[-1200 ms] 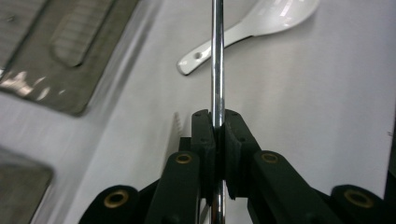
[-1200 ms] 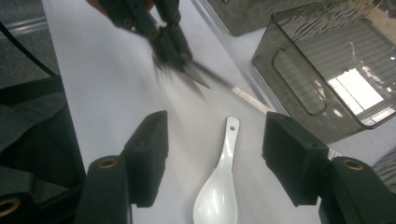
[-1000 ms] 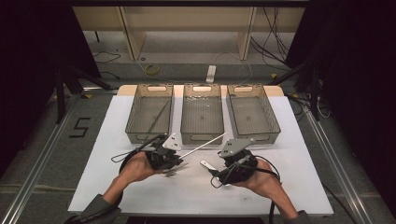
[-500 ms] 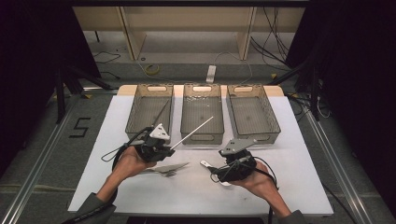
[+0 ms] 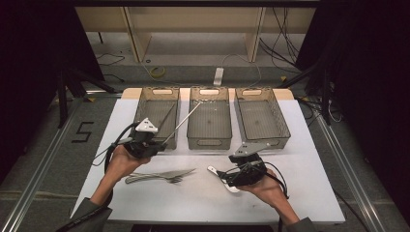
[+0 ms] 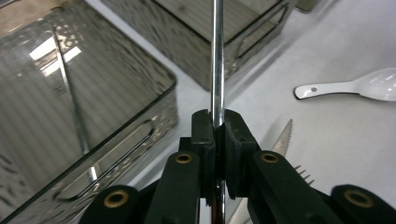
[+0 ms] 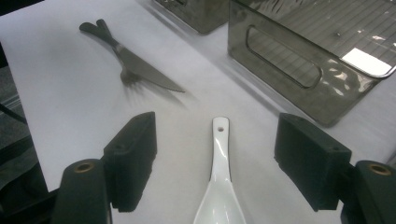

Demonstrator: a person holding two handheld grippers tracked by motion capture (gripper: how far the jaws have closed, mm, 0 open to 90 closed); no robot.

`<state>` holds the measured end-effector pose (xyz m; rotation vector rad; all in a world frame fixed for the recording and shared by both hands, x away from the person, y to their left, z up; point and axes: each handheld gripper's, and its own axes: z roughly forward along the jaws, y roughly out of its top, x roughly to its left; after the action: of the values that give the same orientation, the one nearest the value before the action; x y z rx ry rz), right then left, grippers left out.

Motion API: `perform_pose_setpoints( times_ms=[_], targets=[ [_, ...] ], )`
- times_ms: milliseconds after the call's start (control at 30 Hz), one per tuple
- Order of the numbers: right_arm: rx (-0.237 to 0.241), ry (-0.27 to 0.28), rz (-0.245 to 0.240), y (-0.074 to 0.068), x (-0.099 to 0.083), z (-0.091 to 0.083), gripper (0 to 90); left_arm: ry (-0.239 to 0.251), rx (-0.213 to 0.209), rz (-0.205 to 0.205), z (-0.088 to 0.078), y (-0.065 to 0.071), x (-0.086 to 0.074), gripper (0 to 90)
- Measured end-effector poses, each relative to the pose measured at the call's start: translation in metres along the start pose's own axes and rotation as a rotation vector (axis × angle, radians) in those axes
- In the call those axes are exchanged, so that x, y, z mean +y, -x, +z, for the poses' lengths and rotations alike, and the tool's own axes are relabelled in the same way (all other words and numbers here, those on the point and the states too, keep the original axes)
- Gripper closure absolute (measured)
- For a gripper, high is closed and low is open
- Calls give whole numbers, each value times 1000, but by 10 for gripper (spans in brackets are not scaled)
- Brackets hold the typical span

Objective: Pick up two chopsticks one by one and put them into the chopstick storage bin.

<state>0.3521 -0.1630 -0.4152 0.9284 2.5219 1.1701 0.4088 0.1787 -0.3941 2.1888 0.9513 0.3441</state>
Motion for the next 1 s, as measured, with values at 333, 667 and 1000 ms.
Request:
perform_pose_setpoints(
  times_ms=[333, 667, 1000],
  targets=[
    [2, -14, 22, 2, -4, 5, 295, 27, 52, -70, -9, -20, -4, 839],
    [17, -6, 33, 2, -5, 6, 283, 49, 91, -164, -7, -51, -2, 839],
    [22, -9, 32, 3, -4, 8, 280, 45, 125, -189, 10, -75, 14, 839]
  ],
)
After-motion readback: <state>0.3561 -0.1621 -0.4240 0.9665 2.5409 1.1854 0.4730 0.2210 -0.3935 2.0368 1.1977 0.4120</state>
